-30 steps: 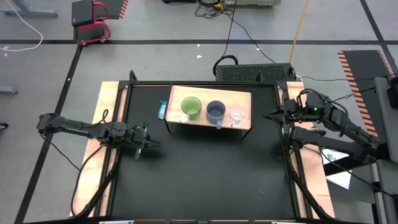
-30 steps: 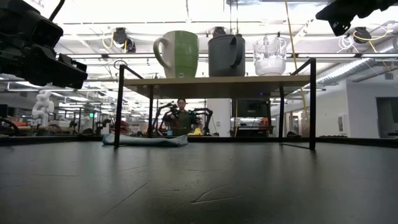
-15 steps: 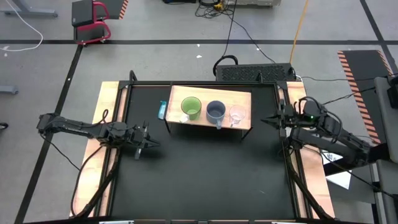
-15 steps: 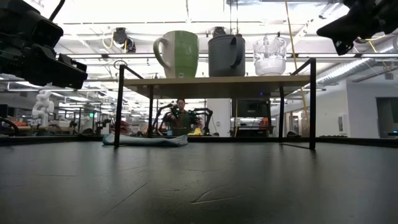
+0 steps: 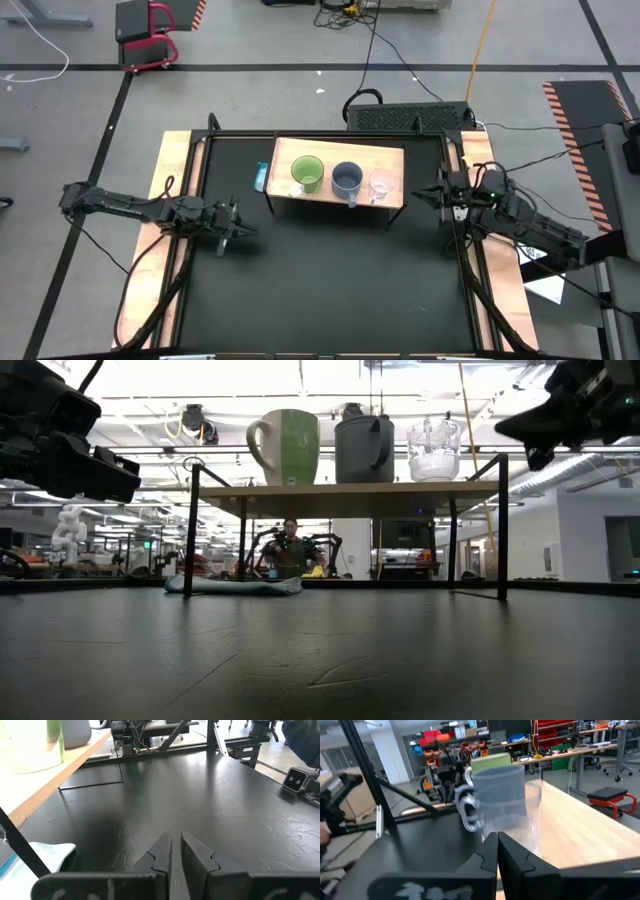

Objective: Stack small to large cups/mugs on shelf
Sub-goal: Return to Home Position

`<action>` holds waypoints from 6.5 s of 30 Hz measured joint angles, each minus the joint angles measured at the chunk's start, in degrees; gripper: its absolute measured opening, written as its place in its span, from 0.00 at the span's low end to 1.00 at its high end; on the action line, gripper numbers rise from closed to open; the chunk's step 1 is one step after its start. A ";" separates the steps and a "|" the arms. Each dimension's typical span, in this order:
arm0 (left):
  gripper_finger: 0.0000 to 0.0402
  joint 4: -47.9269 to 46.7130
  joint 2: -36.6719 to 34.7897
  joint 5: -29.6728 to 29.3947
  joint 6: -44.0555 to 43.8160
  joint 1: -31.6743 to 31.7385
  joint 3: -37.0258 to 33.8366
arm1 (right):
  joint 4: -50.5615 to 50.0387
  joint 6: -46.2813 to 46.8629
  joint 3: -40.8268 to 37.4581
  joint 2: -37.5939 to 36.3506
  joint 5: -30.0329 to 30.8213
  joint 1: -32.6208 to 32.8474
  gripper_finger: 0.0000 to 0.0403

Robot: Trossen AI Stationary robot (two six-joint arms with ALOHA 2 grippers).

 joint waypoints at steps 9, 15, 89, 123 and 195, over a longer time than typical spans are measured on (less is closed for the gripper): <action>0.10 -0.02 0.00 -0.02 -0.21 0.00 -0.01 | 2.12 -2.32 -4.49 -0.22 -0.04 0.00 0.00; 0.10 0.00 0.01 -0.04 -0.21 0.00 0.00 | 4.18 -3.02 -6.71 -1.43 -3.72 0.02 0.00; 0.10 4.60 -0.08 -13.97 8.66 -0.79 -0.01 | 9.24 -6.60 -5.95 -3.37 -2.61 6.69 0.00; 0.10 7.56 -0.08 -4.44 4.39 -4.49 -0.01 | 3.21 -6.87 -5.86 -3.41 -2.88 19.94 0.00; 0.10 -6.51 -13.89 -5.99 6.40 1.03 0.07 | 12.28 -9.06 -13.05 -2.95 6.03 27.74 0.00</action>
